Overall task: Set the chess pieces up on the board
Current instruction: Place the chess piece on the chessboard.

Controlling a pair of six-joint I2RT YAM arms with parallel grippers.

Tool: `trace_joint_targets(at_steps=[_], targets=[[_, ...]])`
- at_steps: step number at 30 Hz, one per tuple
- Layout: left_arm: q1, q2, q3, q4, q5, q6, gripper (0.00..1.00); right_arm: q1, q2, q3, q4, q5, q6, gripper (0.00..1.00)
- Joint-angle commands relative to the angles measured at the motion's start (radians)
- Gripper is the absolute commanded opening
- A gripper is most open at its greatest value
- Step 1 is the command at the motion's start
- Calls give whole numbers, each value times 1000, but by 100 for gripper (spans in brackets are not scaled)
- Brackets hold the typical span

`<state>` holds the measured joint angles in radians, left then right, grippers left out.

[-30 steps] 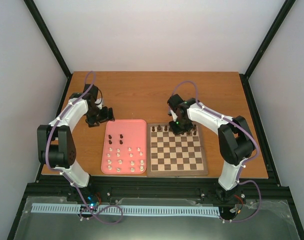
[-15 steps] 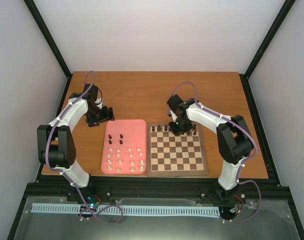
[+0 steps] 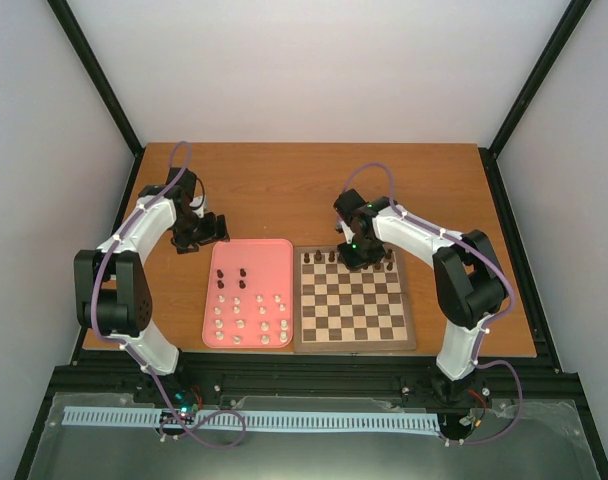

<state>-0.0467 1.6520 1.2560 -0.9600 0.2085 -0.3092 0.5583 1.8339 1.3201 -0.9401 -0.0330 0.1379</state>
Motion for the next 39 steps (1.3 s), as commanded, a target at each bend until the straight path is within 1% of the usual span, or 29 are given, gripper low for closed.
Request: trace_joint_targets(at_steps=[1, 5, 14, 16, 18, 26, 29, 31, 34, 39], targets=[[-2, -3, 30, 0, -3, 9, 100, -8, -2, -13, 9, 19, -6, 13], [-2, -5, 29, 0, -1, 10, 100, -8, -13, -20, 14, 18, -7, 19], [-1, -8, 27, 0, 0, 9, 100, -8, -49, -17, 9, 13, -6, 22], [-2, -10, 26, 0, -1, 9, 100, -8, -69, -10, 5, 1, -11, 26], [-1, -10, 28, 1, -1, 10, 100, -8, -95, 5, -3, -26, -18, 30], [-1, -12, 27, 1, -2, 10, 100, 17, -192, 85, -87, -64, -20, 34], [-2, -15, 24, 1, -3, 10, 100, 48, -203, 146, -103, -106, -23, 40], [-2, -14, 23, 3, -3, 10, 100, 74, -183, 206, -103, -131, -31, 42], [-2, -13, 22, 4, 2, 6, 100, 117, -107, 320, -80, -156, -50, 43], [-1, -8, 20, 7, -2, 4, 100, 207, 142, 609, -93, -182, -101, 43]])
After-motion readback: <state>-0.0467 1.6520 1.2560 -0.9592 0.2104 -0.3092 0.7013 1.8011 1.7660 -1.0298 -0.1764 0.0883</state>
